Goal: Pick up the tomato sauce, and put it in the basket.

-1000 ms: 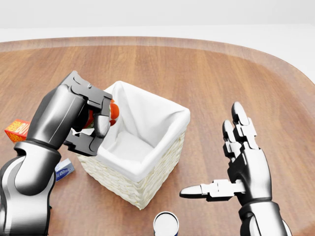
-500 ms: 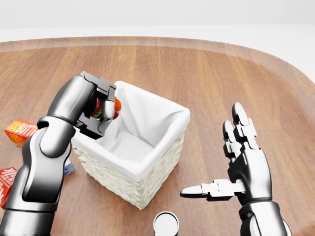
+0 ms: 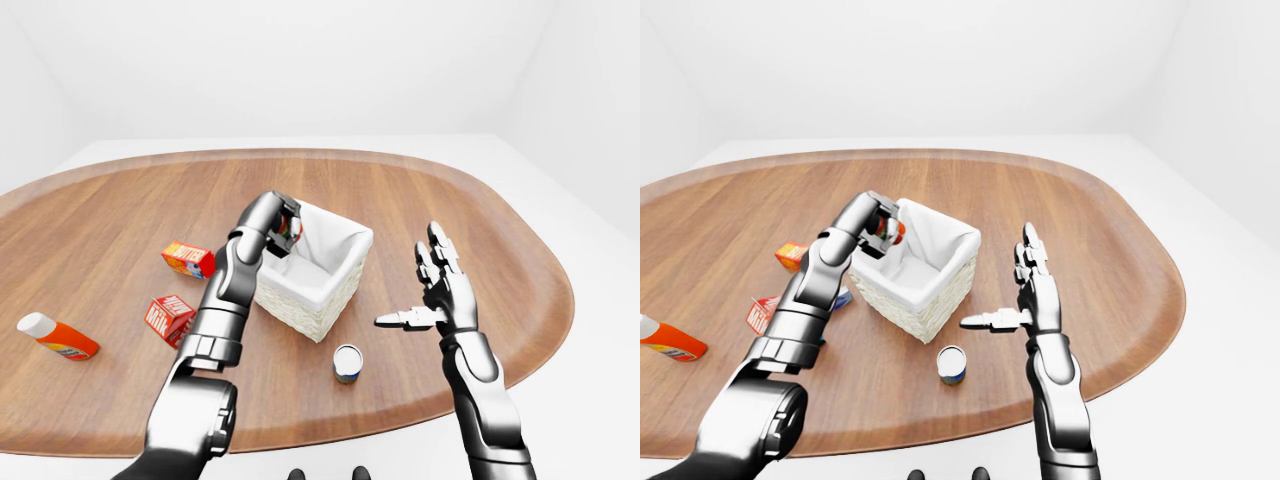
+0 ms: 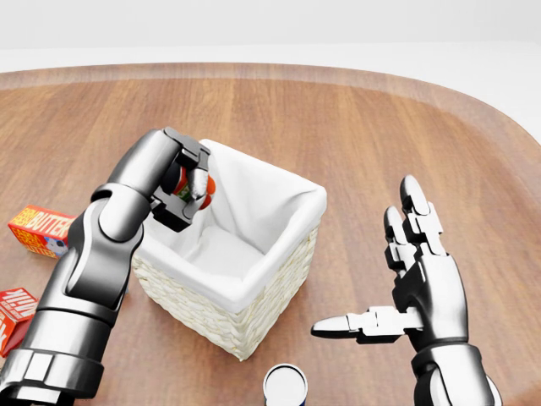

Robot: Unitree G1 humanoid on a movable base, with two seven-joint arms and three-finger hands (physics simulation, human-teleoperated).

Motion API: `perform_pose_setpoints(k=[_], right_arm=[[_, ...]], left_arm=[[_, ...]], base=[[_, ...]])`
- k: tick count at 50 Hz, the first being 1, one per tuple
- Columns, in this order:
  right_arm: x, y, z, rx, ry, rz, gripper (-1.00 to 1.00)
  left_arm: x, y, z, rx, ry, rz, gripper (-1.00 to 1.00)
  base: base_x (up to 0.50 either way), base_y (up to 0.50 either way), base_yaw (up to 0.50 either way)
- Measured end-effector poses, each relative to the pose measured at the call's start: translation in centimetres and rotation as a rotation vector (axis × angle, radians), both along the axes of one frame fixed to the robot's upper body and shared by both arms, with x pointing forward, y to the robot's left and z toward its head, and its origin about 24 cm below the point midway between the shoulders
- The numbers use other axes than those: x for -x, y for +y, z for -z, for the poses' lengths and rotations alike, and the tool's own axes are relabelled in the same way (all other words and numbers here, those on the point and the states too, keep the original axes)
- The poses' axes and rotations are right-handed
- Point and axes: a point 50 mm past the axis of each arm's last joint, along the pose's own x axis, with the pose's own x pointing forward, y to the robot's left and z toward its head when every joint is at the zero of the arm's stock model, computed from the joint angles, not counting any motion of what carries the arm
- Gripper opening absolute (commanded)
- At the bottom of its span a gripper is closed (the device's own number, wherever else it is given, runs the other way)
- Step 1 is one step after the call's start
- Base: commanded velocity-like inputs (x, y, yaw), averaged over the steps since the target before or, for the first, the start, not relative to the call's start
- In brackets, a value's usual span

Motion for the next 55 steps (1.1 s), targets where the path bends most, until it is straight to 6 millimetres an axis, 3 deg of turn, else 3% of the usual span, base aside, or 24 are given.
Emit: perform_pose_setpoints(k=[24, 55], right_arm=[[0.0, -0.1, 0.0, -0.006, 0.001, 0.003, 1.0], [0.0, -0.1, 0.0, -0.009, -0.001, 0.003, 1.0]], left_arm=[[-1.6, -0.7, 1.9, -0.017, 0.12, -0.029, -1.0], [-1.9, -2.7, 2.0, -0.03, 0.142, 0.019, -1.0]], base=[[0.0, 0.0, 0.0], [0.0, 0.0, 0.0]])
